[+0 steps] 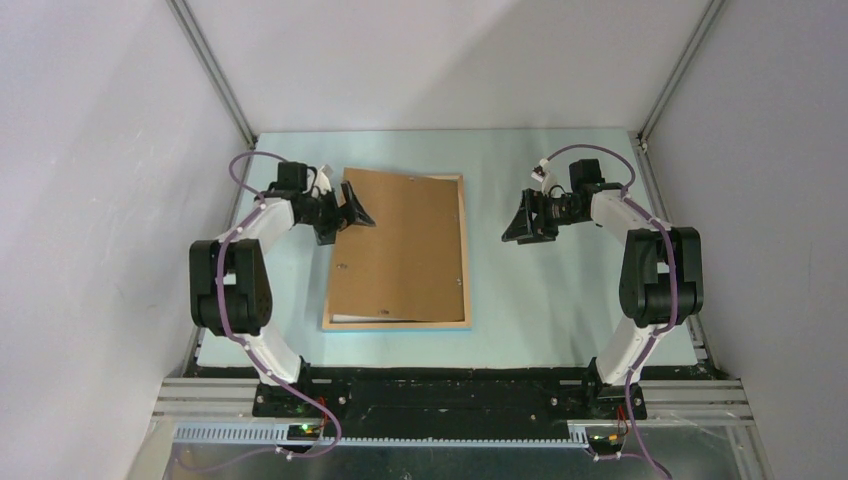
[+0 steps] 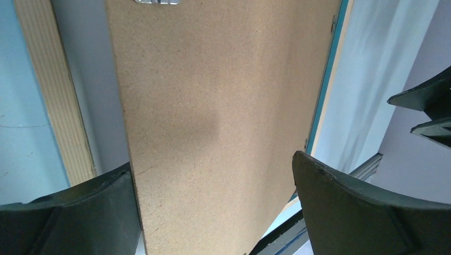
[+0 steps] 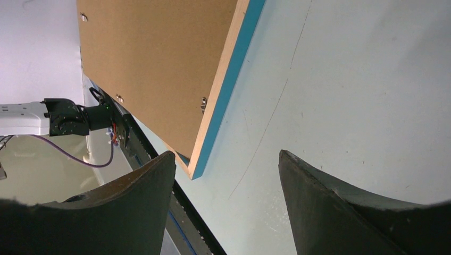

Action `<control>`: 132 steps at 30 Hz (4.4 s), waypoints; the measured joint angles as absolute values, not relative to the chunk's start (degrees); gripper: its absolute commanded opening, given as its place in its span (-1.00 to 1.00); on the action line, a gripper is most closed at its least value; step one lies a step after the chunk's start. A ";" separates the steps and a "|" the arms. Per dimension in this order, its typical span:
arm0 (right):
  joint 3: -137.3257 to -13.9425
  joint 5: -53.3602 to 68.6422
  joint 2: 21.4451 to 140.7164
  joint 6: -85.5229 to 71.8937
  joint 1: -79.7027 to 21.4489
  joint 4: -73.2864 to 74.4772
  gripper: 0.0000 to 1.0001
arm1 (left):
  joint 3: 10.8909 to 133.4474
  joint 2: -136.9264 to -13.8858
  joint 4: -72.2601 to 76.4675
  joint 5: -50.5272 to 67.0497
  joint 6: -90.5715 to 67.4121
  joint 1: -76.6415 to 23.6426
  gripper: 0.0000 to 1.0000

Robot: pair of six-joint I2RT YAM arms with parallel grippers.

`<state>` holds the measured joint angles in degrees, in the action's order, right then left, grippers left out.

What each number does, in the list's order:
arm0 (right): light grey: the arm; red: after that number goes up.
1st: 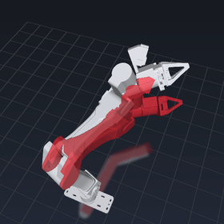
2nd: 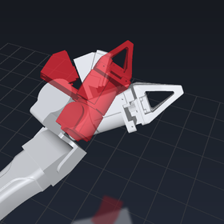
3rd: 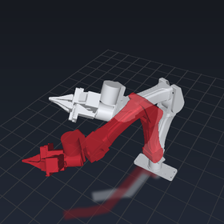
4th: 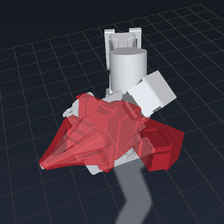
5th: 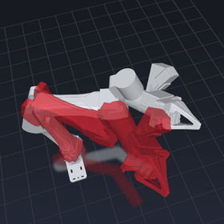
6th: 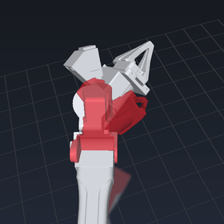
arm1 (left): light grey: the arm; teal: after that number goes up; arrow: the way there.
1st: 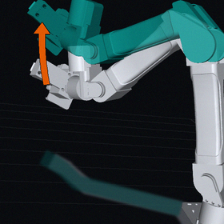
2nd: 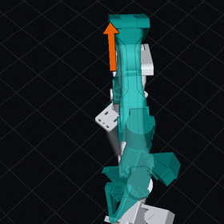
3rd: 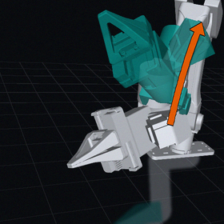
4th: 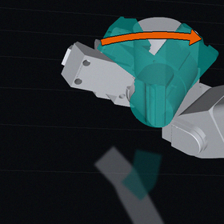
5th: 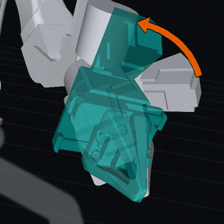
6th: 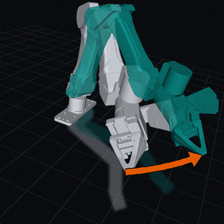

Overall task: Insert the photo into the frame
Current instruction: Place the photo frame item in the photo frame, then move the photo frame to the center of the board, then install the photo frame at the center of the board.

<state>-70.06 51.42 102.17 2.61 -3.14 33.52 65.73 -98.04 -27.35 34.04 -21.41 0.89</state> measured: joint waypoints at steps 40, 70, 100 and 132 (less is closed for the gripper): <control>-70.06 40.84 100.03 2.59 -10.55 32.29 0.53 | 71.70 -96.92 -34.63 10.24 -7.31 -3.25 0.98; -85.21 31.48 119.83 -3.29 -21.54 30.02 0.01 | 75.48 -109.97 -36.45 18.83 -3.51 1.23 0.03; -76.60 30.02 114.21 1.58 -12.99 34.68 -0.86 | 71.99 -110.50 -37.60 31.00 6.09 -6.52 -0.36; -84.38 22.22 115.98 2.81 -10.02 33.17 0.17 | 71.94 -111.44 -40.12 36.23 4.29 -11.73 -0.14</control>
